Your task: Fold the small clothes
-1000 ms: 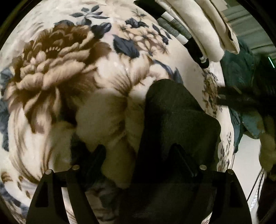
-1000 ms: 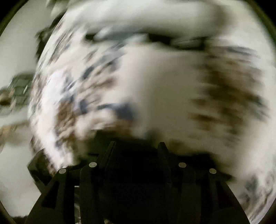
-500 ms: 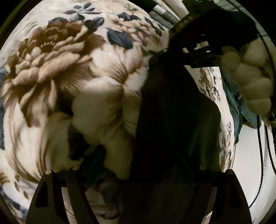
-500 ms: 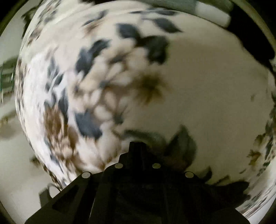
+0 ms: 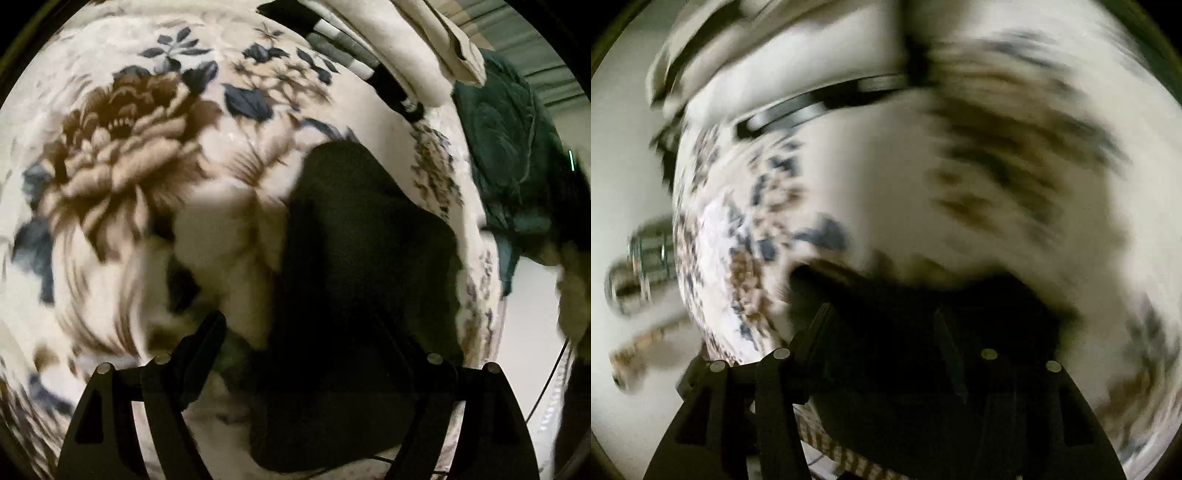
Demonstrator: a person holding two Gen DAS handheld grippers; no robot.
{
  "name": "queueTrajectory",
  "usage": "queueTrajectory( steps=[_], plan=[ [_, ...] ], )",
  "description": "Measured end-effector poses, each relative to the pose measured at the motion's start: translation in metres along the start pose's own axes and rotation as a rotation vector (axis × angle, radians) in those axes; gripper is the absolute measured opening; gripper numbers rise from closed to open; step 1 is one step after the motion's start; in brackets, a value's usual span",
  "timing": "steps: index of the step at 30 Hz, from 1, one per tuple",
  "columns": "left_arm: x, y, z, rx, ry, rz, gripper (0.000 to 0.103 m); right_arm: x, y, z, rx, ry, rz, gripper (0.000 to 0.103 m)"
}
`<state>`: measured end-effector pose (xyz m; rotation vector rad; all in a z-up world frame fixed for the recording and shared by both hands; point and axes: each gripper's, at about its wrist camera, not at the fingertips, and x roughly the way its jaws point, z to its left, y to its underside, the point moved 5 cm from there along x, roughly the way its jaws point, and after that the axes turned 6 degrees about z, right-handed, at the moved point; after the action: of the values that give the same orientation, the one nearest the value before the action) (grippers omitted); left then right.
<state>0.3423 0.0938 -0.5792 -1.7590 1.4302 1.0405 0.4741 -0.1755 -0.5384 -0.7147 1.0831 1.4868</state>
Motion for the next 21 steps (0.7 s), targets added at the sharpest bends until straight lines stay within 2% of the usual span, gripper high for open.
queueTrajectory(
  steps=[4, 6, 9, 12, 13, 14, 17, 19, 21],
  plan=[
    [0.015, 0.018, -0.026, 0.046, -0.029, 0.043, 0.081, -0.024, 0.076, -0.093, 0.185, 0.032, -0.021, 0.058],
    [0.022, 0.024, -0.036, 0.082, -0.053, 0.063, 0.081, -0.016, 0.115, -0.13, 0.285, -0.008, -0.007, 0.058],
    [0.029, 0.029, -0.049, 0.135, -0.155, 0.042, 0.081, 0.021, 0.154, -0.162, 0.379, -0.038, 0.025, 0.058],
    [0.031, 0.028, -0.051, 0.124, -0.207, 0.038, 0.081, 0.054, 0.181, -0.17, 0.419, -0.079, 0.057, 0.056],
    [0.029, 0.03, -0.052, 0.119, -0.212, 0.036, 0.081, 0.059, 0.187, -0.17, 0.432, -0.092, 0.04, 0.049],
    [0.028, 0.031, -0.051, 0.111, -0.231, 0.034, 0.081, 0.062, 0.192, -0.171, 0.436, -0.088, 0.014, 0.014],
    [0.022, 0.038, -0.045, 0.097, -0.248, 0.038, 0.081, 0.053, 0.199, -0.164, 0.435, -0.049, -0.074, 0.011],
    [0.017, 0.042, -0.044, 0.095, -0.265, 0.037, 0.081, 0.025, 0.201, -0.149, 0.379, 0.001, -0.168, 0.01],
    [0.014, 0.044, -0.045, 0.096, -0.276, 0.033, 0.081, 0.009, 0.204, -0.141, 0.352, 0.026, -0.2, 0.01]
  ],
)
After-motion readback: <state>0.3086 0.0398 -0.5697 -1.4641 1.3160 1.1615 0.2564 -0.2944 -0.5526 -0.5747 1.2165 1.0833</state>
